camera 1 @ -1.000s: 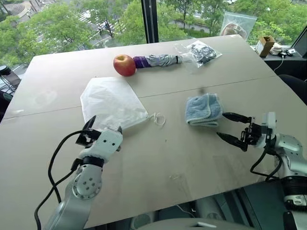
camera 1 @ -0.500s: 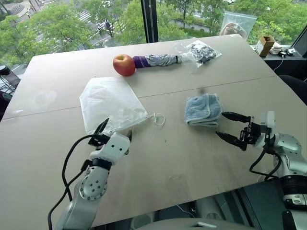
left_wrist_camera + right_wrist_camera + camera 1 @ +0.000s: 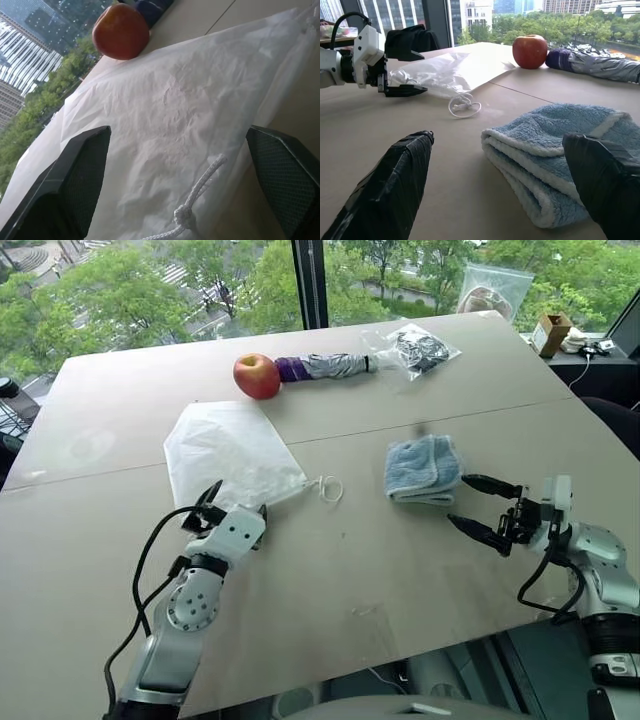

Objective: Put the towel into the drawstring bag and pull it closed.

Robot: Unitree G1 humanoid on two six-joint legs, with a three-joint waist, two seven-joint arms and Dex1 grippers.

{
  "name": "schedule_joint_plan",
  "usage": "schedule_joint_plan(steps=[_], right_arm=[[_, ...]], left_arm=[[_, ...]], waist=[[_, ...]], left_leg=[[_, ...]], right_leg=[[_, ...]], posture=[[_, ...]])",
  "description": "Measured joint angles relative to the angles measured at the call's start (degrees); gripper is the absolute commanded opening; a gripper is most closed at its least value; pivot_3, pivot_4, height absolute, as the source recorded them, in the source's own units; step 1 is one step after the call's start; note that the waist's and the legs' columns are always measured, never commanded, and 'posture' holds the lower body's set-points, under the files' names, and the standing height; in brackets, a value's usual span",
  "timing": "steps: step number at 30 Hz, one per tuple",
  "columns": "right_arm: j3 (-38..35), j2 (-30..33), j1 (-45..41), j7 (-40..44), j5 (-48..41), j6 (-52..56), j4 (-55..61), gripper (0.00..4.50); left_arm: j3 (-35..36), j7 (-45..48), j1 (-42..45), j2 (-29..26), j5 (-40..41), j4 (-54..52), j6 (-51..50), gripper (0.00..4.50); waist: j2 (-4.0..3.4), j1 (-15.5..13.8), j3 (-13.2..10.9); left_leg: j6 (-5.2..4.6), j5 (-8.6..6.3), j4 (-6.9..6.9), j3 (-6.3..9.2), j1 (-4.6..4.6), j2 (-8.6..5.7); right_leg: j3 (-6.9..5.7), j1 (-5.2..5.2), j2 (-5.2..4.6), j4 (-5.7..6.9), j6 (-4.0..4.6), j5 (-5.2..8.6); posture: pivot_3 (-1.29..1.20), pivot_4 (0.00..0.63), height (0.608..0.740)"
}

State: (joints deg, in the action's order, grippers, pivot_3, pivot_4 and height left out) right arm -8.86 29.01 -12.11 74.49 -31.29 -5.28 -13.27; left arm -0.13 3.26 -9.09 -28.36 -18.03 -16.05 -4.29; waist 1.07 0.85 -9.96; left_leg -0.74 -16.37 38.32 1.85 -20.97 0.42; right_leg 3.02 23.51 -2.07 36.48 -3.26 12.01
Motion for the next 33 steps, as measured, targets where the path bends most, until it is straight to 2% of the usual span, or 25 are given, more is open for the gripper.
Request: schedule_joint_plan(steps=[4,8,9,10,14,15,21,26,28,31,33], right_arm=[[0.00,-0.06,0.01,-0.97,0.58,-0.03,0.53,4.42],[0.00,-0.06,0.01,-1.30,0.76,-0.04,1.04,4.50],[0.00,-0.05,0.02,-1.35,0.84,-0.04,1.05,4.50],[0.00,-0.05,0.01,-1.44,1.07,-0.04,1.05,4.50],[0.01,-0.05,-0.02,-1.62,1.31,-0.04,1.05,4.50],[0.01,-0.05,-0.04,-1.62,1.45,-0.04,1.05,4.50],[0.03,-0.07,-0.25,-1.63,1.63,-0.03,1.05,4.50],[0.62,-0.23,-1.61,-3.45,1.93,0.42,2.61,4.50],[1.33,-0.66,-3.13,-7.31,4.44,0.89,3.27,4.50],[3.85,-2.13,-7.97,-19.43,13.00,2.82,3.85,4.50],[4.63,-2.41,-8.77,-22.23,14.56,4.17,4.83,4.50]], left_arm=[[0.03,0.25,2.44,0.25,-0.46,2.57,0.68,4.40],[0.13,0.24,3.59,0.26,-0.65,4.30,1.23,3.49],[0.18,0.23,3.74,0.28,-0.81,5.15,1.29,2.87],[0.20,0.22,4.24,0.46,-0.88,5.79,1.50,2.54],[1.32,0.28,5.86,0.49,-0.85,6.42,1.61,0.78],[1.84,0.34,6.17,0.49,-0.82,6.43,1.65,0.16],[2.60,1.98,7.97,0.90,0.13,6.25,0.37,0.07],[4.13,4.64,13.11,1.88,2.72,1.22,-4.57,0.07],[4.38,6.05,15.66,1.95,3.89,-0.28,-7.59,0.07],[4.58,8.50,23.25,2.83,6.40,-2.93,-15.07,0.07],[4.67,8.99,25.83,3.09,7.09,-4.14,-17.88,0.07]], waist=[[0.00,-0.17,0.00],[0.00,-0.13,0.00],[0.00,-0.12,0.00],[0.00,-0.11,0.00],[0.00,-0.13,0.01],[0.00,-0.17,0.01],[-0.01,-0.22,0.01],[0.00,-0.14,0.01],[0.00,0.03,0.01],[0.01,-0.02,0.00],[0.01,-0.03,0.00]], left_leg=[[0.00,0.00,0.01,0.03,0.01,-0.01],[0.00,0.00,0.01,0.01,0.03,-0.01],[0.00,0.00,0.01,0.01,0.03,-0.01],[0.00,0.00,0.01,0.02,0.03,-0.01],[0.00,0.00,0.01,0.03,0.03,-0.01],[0.00,0.00,0.01,0.03,0.03,-0.01],[0.00,0.00,0.02,0.04,0.02,-0.03],[0.01,0.01,0.03,0.07,0.01,-0.03],[0.01,0.01,0.03,0.04,0.01,-0.04],[0.04,0.02,0.08,0.07,-0.02,-0.17],[0.05,0.02,0.06,0.09,-0.02,-0.18]], right_leg=[[-0.03,0.00,0.00,0.04,0.00,0.00],[-0.01,-0.01,-0.01,0.06,0.00,0.00],[-0.01,0.00,0.00,0.06,0.00,0.00],[-0.01,0.00,-0.01,0.06,0.00,0.00],[-0.02,0.00,-0.02,0.08,0.00,0.00],[-0.02,-0.01,-0.02,0.08,0.00,0.00],[-0.03,0.00,-0.04,0.08,-0.01,0.00],[-0.05,0.00,-0.02,0.12,-0.01,-0.01],[-0.02,0.03,-0.02,0.19,-0.01,-0.01],[-0.04,0.08,0.06,0.25,-0.01,-0.01],[-0.05,0.08,0.07,0.26,-0.01,-0.01]], posture=[[0.00,0.150,0.740],[0.00,0.150,0.740],[0.00,0.150,0.740],[0.00,0.150,0.740],[0.00,0.150,0.740],[0.00,0.150,0.740],[0.00,0.150,0.740],[0.00,0.150,0.740],[0.00,0.150,0.740],[0.00,0.150,0.740],[0.00,0.150,0.740]])
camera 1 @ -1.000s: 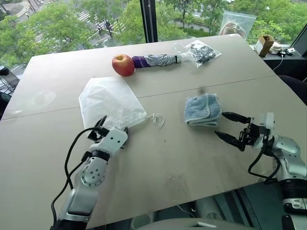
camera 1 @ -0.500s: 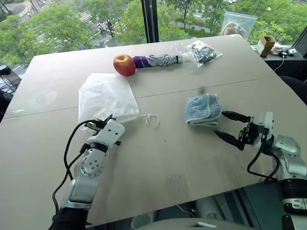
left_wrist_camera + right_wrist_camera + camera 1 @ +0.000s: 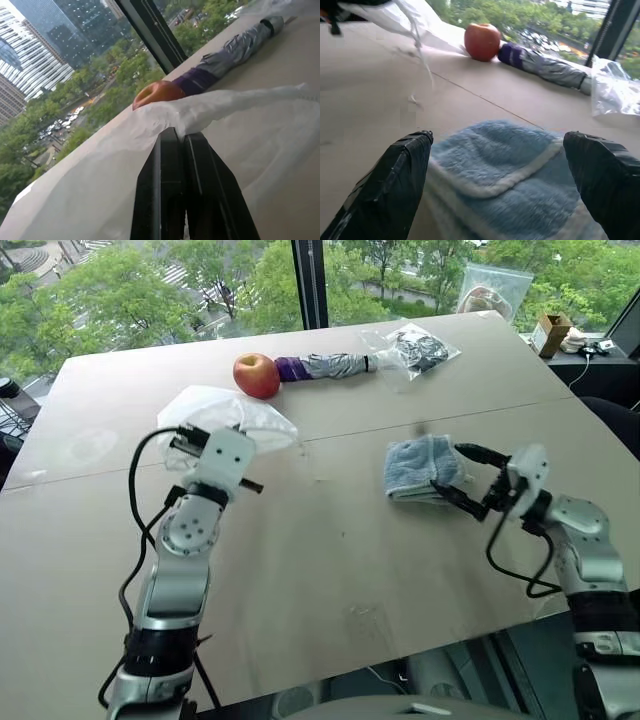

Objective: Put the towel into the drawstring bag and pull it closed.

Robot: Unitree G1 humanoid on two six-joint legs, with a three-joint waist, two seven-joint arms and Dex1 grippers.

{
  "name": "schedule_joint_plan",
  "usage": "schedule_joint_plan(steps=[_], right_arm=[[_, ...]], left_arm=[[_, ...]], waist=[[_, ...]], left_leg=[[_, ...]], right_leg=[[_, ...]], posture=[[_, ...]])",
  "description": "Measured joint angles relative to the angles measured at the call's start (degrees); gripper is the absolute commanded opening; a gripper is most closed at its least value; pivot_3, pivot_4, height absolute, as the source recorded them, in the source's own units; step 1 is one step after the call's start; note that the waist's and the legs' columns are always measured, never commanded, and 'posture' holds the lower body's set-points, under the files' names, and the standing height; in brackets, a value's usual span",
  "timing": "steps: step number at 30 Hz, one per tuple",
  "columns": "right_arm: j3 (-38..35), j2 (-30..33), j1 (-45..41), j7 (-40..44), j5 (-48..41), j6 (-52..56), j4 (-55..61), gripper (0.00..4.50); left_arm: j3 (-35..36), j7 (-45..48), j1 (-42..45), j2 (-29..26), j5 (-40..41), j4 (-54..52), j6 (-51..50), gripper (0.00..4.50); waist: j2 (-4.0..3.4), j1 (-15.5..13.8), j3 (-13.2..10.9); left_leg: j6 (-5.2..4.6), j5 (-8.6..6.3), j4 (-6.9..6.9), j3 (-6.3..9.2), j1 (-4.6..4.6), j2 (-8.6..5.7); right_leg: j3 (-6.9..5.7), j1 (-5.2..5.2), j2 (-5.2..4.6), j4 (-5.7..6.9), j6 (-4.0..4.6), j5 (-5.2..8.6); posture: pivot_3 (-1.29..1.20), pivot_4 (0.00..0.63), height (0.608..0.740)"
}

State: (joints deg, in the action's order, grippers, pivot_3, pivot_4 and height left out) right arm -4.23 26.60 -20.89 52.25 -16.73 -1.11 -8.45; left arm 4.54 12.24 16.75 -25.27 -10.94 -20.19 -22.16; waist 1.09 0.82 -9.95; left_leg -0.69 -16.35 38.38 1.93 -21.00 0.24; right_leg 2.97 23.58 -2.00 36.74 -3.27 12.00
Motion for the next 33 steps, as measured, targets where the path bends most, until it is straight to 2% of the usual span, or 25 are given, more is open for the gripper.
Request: schedule_joint_plan(steps=[4,8,12,15,20,22,28,30,33], right_arm=[[1.32,0.02,-0.97,-6.46,1.39,10.71,2.10,4.50],[1.19,-0.21,-2.67,-13.82,2.28,22.59,3.07,4.50],[0.96,-2.62,-3.75,-20.98,2.58,33.53,3.64,4.50],[-2.17,-7.72,-5.57,-27.32,-0.40,45.84,6.42,4.50],[-10.95,-15.63,-7.16,-30.69,-10.37,60.91,10.84,4.50],[-12.33,-17.72,-7.55,-30.77,-13.51,64.62,11.50,4.50],[-11.48,-18.23,-7.98,-31.61,-14.73,65.97,11.17,4.50],[-11.48,-18.50,-8.39,-32.49,-14.70,65.94,10.53,3.97],[-11.55,-18.56,-8.59,-33.46,-14.43,65.84,9.79,2.85]], left_arm=[[3.94,-1.84,7.97,7.45,4.65,-0.61,-13.01,0.07],[5.78,-3.61,13.67,10.51,7.73,-2.20,-23.11,0.07],[8.09,-5.48,17.54,13.74,10.16,-4.12,-31.71,0.07],[11.08,-7.47,20.00,17.05,12.30,-5.41,-38.48,0.07],[14.00,-8.56,20.78,19.69,15.62,-7.71,-43.78,0.07],[14.60,-8.77,21.29,20.43,16.59,-8.13,-44.57,0.07],[16.87,-9.23,21.42,21.94,19.83,-8.55,-46.37,0.07],[18.14,-9.56,21.42,22.35,21.24,-8.58,-46.84,0.00],[19.98,-9.46,21.42,23.27,23.52,-9.10,-47.72,0.00]], waist=[[0.02,-0.23,0.01],[0.04,-0.14,0.02],[0.04,-0.02,0.02],[0.08,0.13,0.05],[0.29,0.44,0.18],[0.29,0.84,0.18],[0.30,1.61,0.19],[0.34,1.68,0.22],[0.40,1.71,0.25]], left_leg=[[0.01,0.01,0.07,0.14,-0.37,-0.02],[0.07,0.04,0.18,0.25,-0.78,-0.07],[0.10,0.05,0.15,0.25,-0.80,-0.06],[0.13,0.07,0.16,0.31,-0.75,-0.05],[0.14,0.08,0.15,0.38,-0.73,0.03],[0.14,0.08,0.14,0.37,-0.73,0.04],[0.14,0.08,0.13,0.27,-0.71,0.01],[0.14,0.08,0.13,0.26,-0.67,0.02],[0.14,0.08,0.13,0.24,-0.67,0.02]], right_leg=[[-0.23,0.14,-0.08,-0.05,0.00,0.00],[-0.30,0.49,-0.13,-0.04,0.00,-0.01],[-0.33,0.53,-0.11,-0.03,0.00,-0.01],[-0.31,0.53,-0.08,0.02,0.00,-0.02],[-0.39,0.52,0.06,0.05,0.02,-0.02],[-0.41,0.52,0.06,0.06,0.03,-0.03],[-0.39,0.52,0.06,0.06,0.02,-0.02],[-0.39,0.49,0.07,0.07,0.03,-0.02],[-0.39,0.48,0.08,0.07,0.03,-0.03]], posture=[[0.00,0.150,0.740],[0.00,0.150,0.740],[0.00,0.150,0.740],[0.00,0.150,0.740],[0.00,0.150,0.740],[0.00,0.150,0.740],[0.00,0.150,0.740],[0.00,0.150,0.740],[0.00,0.150,0.740]])
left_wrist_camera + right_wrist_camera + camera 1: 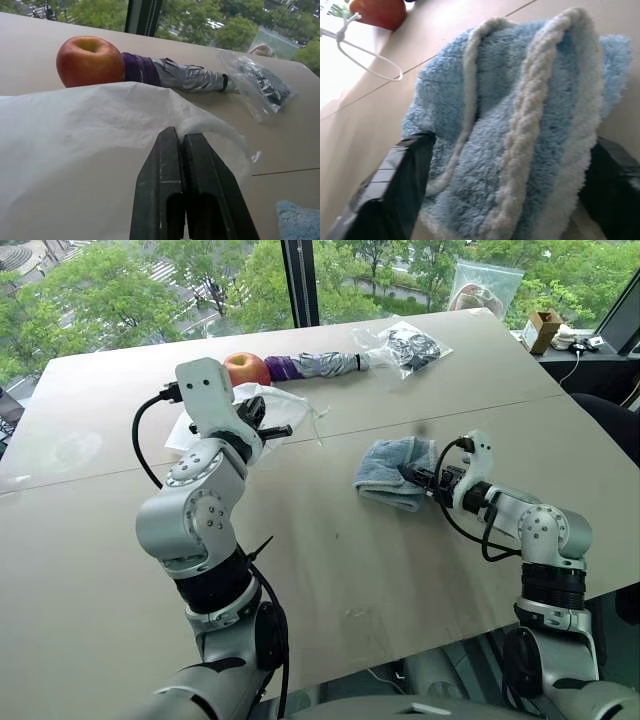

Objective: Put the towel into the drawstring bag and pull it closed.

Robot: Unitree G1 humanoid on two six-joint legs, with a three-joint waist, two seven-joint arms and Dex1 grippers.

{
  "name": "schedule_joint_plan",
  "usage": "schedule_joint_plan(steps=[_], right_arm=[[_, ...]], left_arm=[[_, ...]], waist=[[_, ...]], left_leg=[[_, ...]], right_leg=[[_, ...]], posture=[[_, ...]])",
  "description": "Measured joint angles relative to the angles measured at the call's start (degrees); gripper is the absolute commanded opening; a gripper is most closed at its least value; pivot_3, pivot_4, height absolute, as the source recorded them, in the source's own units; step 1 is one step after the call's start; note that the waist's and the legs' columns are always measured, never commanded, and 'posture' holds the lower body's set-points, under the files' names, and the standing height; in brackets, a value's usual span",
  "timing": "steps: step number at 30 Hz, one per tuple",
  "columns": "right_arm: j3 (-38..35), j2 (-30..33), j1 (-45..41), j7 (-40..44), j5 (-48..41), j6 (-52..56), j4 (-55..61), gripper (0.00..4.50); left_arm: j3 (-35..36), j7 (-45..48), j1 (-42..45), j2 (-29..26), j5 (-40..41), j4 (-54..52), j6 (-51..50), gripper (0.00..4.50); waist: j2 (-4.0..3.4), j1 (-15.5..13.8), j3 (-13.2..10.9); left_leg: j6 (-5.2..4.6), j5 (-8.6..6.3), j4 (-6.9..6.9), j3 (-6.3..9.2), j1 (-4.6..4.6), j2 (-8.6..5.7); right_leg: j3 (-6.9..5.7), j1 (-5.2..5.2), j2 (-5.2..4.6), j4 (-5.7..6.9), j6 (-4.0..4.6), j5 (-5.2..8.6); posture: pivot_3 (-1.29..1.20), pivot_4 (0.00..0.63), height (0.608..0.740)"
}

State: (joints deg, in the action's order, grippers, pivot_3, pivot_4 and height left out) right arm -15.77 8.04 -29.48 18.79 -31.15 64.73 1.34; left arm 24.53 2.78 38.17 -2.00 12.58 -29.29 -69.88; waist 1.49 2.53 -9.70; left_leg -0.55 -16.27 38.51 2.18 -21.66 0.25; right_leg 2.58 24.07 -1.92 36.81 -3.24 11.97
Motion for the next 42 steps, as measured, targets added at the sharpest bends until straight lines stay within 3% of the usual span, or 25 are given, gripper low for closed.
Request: schedule_joint_plan(steps=[6,13,20,27,36,42], right_arm=[[-1.00,-2.89,0.21,-1.51,-1.21,0.22,-1.34,0.04],[-4.55,-6.36,0.45,-0.61,-7.05,0.26,-1.47,0.04],[-10.08,-7.18,-1.38,2.04,-23.21,3.76,1.26,0.04],[-10.58,-9.63,-1.40,-2.16,-36.26,5.17,3.97,0.04],[-1.94,-10.63,2.27,-4.67,-36.57,3.51,4.99,0.04],[1.75,-11.10,3.05,-5.51,-34.57,0.51,4.39,0.04]], left_arm=[[2.41,1.62,-0.99,0.12,5.76,-1.18,-0.88,0.00],[4.42,2.00,-3.08,0.09,9.73,-1.14,-0.85,0.00],[6.51,1.07,-3.25,0.18,12.60,-0.80,-0.27,0.00],[6.13,0.55,-4.74,0.88,14.61,1.44,2.17,0.00],[5.24,-0.14,-7.42,3.69,20.58,1.27,4.23,0.00],[6.31,-0.43,-9.94,4.27,29.69,-1.47,2.25,0.00]], waist=[[0.00,0.16,0.00],[-0.04,0.08,-0.04],[-0.10,-0.49,-0.08],[-0.11,-0.25,-0.08],[-0.11,-0.20,-0.08],[-0.10,-0.24,-0.08]], left_leg=[[0.02,0.01,-0.08,-0.01,0.00,0.04],[0.04,0.02,-0.08,0.00,-0.04,0.02],[0.04,0.02,-0.07,0.07,-0.23,-0.11],[0.04,0.02,-0.10,0.05,-0.21,-0.07],[0.04,0.02,-0.09,0.01,-0.23,-0.08],[0.04,0.03,-0.09,0.02,-0.22,-0.08]], right_leg=[[0.04,0.05,0.04,0.00,0.01,0.00],[0.01,0.06,0.03,-0.01,0.01,0.00],[-0.03,0.12,-0.13,-0.15,0.00,0.00],[-0.08,0.13,-0.07,-0.09,0.01,0.00],[-0.06,0.13,-0.08,-0.14,0.00,0.01],[-0.07,0.13,-0.08,-0.14,0.00,0.01]], posture=[[0.00,0.150,0.740],[0.00,0.150,0.740],[0.00,0.150,0.740],[0.00,0.150,0.740],[0.00,0.150,0.740],[0.00,0.150,0.740]])
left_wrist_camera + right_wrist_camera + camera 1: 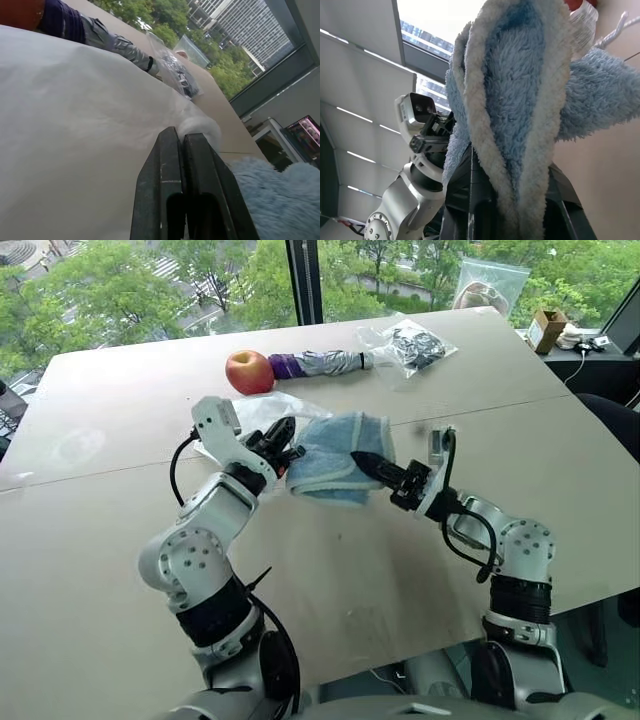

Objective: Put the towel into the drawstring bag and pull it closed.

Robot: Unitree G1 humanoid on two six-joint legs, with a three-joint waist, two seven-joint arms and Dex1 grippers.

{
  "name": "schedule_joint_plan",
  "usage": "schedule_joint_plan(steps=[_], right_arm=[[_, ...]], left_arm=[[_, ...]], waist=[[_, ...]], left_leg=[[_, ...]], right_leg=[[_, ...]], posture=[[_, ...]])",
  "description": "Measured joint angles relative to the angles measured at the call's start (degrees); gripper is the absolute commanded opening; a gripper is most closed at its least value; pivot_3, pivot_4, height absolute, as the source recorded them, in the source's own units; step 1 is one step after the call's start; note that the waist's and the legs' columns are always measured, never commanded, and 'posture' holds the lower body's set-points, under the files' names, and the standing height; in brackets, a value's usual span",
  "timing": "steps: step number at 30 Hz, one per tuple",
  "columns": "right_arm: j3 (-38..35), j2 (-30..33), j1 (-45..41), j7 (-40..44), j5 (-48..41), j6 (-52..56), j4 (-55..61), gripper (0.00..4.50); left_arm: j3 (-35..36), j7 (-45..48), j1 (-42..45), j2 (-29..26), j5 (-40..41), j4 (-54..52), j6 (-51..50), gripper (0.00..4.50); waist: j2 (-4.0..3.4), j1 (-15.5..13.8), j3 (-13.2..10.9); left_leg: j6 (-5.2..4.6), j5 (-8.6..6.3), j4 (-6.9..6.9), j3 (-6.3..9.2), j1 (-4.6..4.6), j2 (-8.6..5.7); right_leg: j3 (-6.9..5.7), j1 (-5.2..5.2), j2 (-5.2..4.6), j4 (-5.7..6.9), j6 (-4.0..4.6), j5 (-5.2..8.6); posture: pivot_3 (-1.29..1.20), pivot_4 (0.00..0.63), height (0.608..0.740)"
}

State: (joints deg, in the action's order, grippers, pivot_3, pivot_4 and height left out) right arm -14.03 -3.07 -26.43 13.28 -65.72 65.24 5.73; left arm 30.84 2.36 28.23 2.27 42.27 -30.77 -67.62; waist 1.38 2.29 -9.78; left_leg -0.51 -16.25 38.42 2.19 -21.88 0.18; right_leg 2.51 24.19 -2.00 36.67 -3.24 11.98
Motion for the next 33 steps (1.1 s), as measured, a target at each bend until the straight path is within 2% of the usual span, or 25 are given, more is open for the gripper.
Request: schedule_joint_plan(steps=[7,17,21,24,27,33], right_arm=[[3.67,1.06,0.33,-3.69,6.67,-1.16,-3.64,0.04],[0.47,-0.05,0.33,-6.50,5.64,-1.91,-4.40,0.04],[1.07,1.40,0.36,-6.74,6.83,-2.72,-4.21,0.04],[-0.75,2.38,0.45,-5.70,4.97,-2.99,-4.00,0.04],[-4.12,3.98,0.36,-3.06,-1.90,-2.69,-2.19,0.04],[-4.67,5.88,0.41,-2.20,-6.16,-2.73,-1.65,0.04]], left_arm=[[1.28,-3.62,-0.17,-1.31,7.04,0.04,-0.41,0.00],[0.57,-6.63,-2.25,-4.46,14.08,1.69,0.49,0.00],[0.83,-8.11,-2.86,-4.99,17.40,3.40,1.70,0.00],[2.83,-10.40,-2.46,-5.24,22.81,5.96,3.68,0.00],[4.33,-13.04,-1.55,-6.68,29.21,9.36,6.54,0.00],[3.75,-16.56,-1.46,-8.91,35.49,12.58,10.39,0.00]], waist=[[0.00,-0.04,0.00],[0.00,-0.08,0.00],[0.00,-0.07,0.00],[0.00,-0.16,0.00],[0.01,-0.23,-0.01],[0.01,-0.16,-0.01]], left_leg=[[0.01,0.01,0.00,0.02,0.00,0.00],[0.02,0.01,0.00,0.02,-0.01,-0.01],[0.01,0.01,0.00,0.01,-0.01,-0.01],[0.01,0.01,0.00,0.02,-0.02,-0.01],[0.01,0.01,0.00,0.04,-0.03,-0.01],[0.01,0.01,0.00,0.03,-0.02,-0.01]], right_leg=[[0.00,0.00,0.01,0.03,0.00,0.00],[-0.01,0.00,0.01,-0.02,0.01,0.00],[-0.01,0.00,0.01,-0.01,0.01,0.00],[-0.01,0.00,0.00,-0.03,0.01,0.00],[-0.02,0.00,0.00,-0.05,0.01,0.00],[-0.02,0.00,0.01,-0.03,0.01,0.00]], posture=[[0.00,0.150,0.740],[0.00,0.150,0.740],[0.00,0.150,0.740],[0.00,0.150,0.740],[0.00,0.150,0.740],[0.00,0.150,0.740]])
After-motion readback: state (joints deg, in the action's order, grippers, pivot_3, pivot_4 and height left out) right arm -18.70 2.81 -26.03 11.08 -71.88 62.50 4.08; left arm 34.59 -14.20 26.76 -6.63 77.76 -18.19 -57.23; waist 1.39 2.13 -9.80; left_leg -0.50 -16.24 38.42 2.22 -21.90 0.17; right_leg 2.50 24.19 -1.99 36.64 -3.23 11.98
